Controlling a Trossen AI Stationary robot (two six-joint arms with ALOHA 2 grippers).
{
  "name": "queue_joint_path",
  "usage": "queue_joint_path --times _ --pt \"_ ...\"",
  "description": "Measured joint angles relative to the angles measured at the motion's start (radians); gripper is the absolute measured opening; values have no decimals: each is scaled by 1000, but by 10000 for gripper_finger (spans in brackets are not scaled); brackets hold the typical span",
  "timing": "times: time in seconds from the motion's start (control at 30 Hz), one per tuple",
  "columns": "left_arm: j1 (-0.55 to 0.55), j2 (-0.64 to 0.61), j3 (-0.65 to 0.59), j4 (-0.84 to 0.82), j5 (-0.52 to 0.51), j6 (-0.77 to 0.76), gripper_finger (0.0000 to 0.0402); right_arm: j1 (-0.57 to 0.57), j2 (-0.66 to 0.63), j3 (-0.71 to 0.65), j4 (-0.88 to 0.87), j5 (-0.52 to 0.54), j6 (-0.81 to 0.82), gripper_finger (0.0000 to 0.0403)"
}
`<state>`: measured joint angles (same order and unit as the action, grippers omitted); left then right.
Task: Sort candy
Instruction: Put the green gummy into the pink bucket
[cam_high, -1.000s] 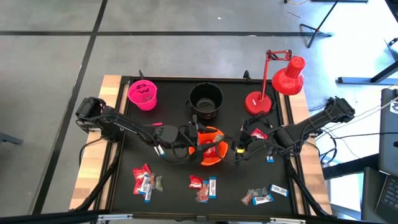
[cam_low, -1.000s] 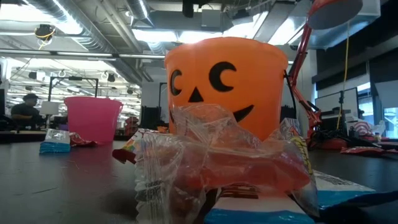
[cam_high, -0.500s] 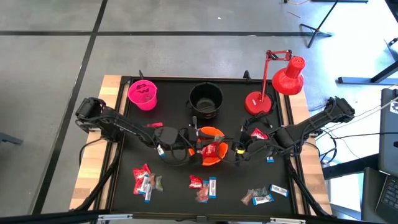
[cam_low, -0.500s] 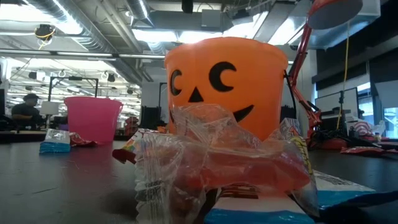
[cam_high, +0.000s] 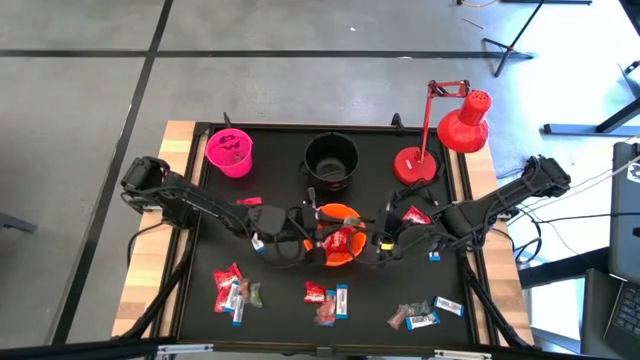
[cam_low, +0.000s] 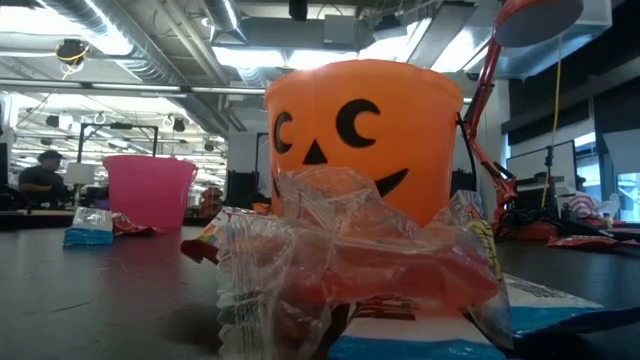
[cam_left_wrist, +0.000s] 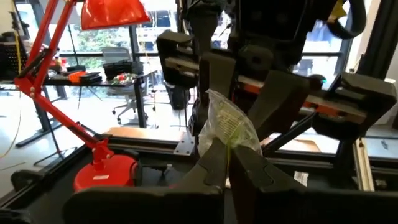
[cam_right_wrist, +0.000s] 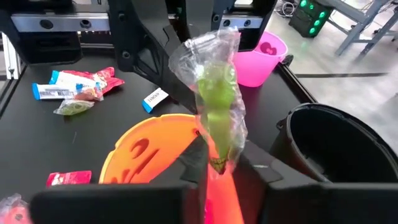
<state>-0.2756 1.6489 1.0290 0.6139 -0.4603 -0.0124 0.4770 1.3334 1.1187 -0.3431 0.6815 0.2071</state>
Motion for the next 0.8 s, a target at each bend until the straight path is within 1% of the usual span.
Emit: queue_joint_path --times 0.1,0.2,0.27,0.37,0.4,0.47,0.53,0.6,0.67,0.8 --pt "-9 -14 0 -52 -30 9 1 1 -7 0 -2 0 -4 113" --pt "-27 -48 0 -150 -99 14 1 2 -23 0 -11 -5 -3 147" --pt "-43 -79 0 -206 -160 16 1 2 -28 1 -6 -11 -3 164" --pt "-72 -136 0 -294 -251 16 1 1 -30 1 -13 -10 -2 180" --pt "-84 -159 0 -337 -291 16 1 1 -31 1 -14 -5 -2 182" --pt "-111 -205 0 -438 -408 -8 1 1 -31 1 -21 5 -2 183" --pt "-135 -265 0 -588 -556 -68 1 0 -31 1 -26 7 0 182" --pt "-152 -333 0 -759 -665 -164 1 0 -31 1 -26 7 2 179" --pt "-154 -411 0 -931 -698 -289 1 0 -31 1 -26 7 3 178" --pt "-126 -556 0 -1233 -673 -507 0 1 -31 1 -21 -12 4 178"
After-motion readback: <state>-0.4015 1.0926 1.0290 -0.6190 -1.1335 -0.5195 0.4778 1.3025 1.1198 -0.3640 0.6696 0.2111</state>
